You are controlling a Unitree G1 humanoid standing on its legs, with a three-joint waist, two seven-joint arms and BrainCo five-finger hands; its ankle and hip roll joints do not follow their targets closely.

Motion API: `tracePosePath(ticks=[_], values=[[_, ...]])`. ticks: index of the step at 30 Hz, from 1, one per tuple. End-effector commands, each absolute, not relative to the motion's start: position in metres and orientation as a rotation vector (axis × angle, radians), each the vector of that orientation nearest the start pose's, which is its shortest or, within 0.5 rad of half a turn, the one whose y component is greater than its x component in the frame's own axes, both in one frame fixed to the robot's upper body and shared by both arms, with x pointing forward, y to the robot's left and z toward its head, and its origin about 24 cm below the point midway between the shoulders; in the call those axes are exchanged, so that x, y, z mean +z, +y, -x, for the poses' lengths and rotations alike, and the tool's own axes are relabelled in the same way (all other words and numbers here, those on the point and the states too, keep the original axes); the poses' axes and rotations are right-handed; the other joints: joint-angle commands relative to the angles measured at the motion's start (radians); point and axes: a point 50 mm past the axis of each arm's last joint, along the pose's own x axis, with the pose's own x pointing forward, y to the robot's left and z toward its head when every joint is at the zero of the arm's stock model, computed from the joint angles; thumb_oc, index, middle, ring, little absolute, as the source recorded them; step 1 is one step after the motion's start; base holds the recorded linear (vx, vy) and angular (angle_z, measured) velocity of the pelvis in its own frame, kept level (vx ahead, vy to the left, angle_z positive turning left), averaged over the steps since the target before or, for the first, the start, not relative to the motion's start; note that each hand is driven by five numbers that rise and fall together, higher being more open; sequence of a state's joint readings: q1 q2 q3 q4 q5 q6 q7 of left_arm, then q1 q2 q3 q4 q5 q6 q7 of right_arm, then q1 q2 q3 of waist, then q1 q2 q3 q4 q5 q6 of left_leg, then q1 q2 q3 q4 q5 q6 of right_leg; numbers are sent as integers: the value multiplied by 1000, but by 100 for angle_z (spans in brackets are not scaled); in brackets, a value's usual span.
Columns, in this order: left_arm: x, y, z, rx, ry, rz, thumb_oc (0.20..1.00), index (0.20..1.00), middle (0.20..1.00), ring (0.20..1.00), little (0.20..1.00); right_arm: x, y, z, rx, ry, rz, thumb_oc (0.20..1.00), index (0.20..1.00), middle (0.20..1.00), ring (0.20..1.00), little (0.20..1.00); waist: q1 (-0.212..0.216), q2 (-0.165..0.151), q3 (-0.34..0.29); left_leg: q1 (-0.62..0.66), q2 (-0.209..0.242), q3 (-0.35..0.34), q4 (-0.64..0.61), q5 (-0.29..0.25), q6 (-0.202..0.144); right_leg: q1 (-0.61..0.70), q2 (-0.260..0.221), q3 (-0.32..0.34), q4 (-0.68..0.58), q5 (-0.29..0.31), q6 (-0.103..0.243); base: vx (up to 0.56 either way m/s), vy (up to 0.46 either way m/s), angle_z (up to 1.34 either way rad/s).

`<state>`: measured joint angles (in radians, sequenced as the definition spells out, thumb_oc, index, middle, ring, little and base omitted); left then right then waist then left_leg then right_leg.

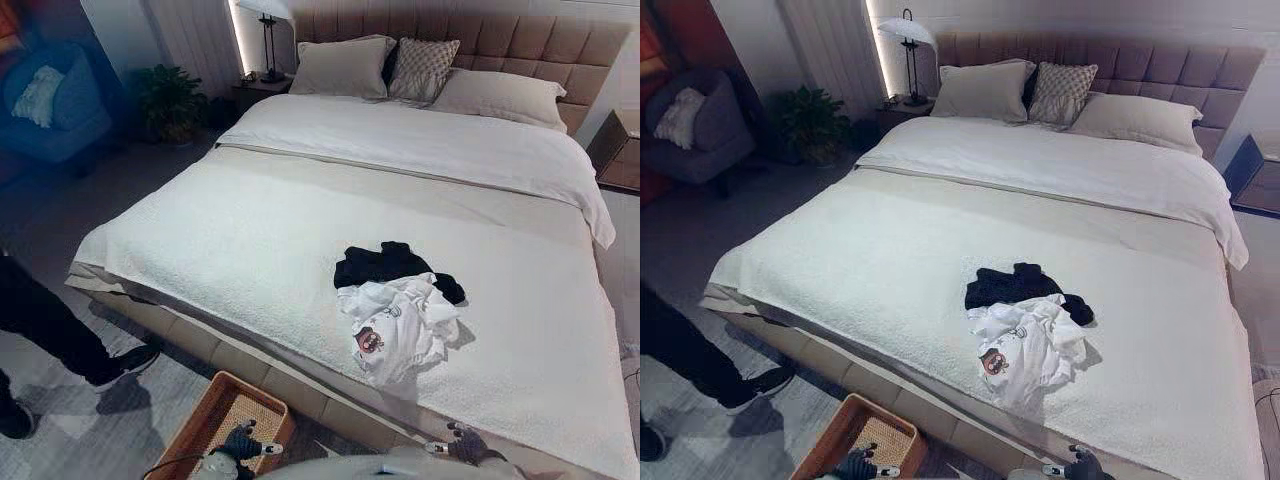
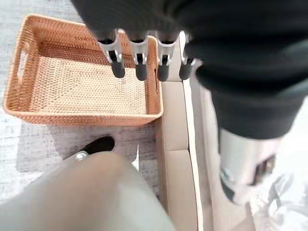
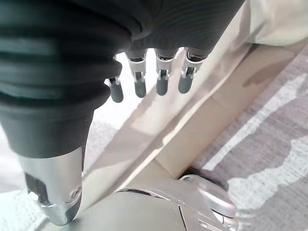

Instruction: Pick up clothes into the bucket

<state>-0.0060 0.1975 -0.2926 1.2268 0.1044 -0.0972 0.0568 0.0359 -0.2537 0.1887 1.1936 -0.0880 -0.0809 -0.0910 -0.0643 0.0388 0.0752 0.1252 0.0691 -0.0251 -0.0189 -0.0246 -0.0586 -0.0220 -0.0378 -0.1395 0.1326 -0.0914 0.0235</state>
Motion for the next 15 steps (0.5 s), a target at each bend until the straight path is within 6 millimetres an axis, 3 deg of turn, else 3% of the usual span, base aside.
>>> tracePosePath(ticks=[1, 9, 15], values=[[-162, 193, -109, -198, 1084, -441, 1000, 1000, 1000, 1000, 1000, -158, -228, -104, 71, 1117, 498, 1000, 1000, 1000, 1000, 1000, -20, -77, 10, -33, -54, 13, 21, -25, -6, 148, -87, -26, -176, 63, 106, -38, -95, -28], [-162, 193, -111, -189, 1078, -440, 1000, 1000, 1000, 1000, 1000, -157, -227, -105, 74, 1109, 502, 1000, 1000, 1000, 1000, 1000, -21, -77, 9, -32, -54, 11, 19, -24, -6, 149, -87, -25, -177, 62, 105, 0, 0, 0], [-160, 196, -114, -159, 1065, -454, 1000, 1000, 1000, 1000, 1000, -140, -235, -140, -25, 945, 540, 1000, 1000, 1000, 1000, 1000, -24, -73, 16, -31, -53, 14, 18, -25, -7, 146, -85, -22, -173, 60, 105, 0, 0, 0]])
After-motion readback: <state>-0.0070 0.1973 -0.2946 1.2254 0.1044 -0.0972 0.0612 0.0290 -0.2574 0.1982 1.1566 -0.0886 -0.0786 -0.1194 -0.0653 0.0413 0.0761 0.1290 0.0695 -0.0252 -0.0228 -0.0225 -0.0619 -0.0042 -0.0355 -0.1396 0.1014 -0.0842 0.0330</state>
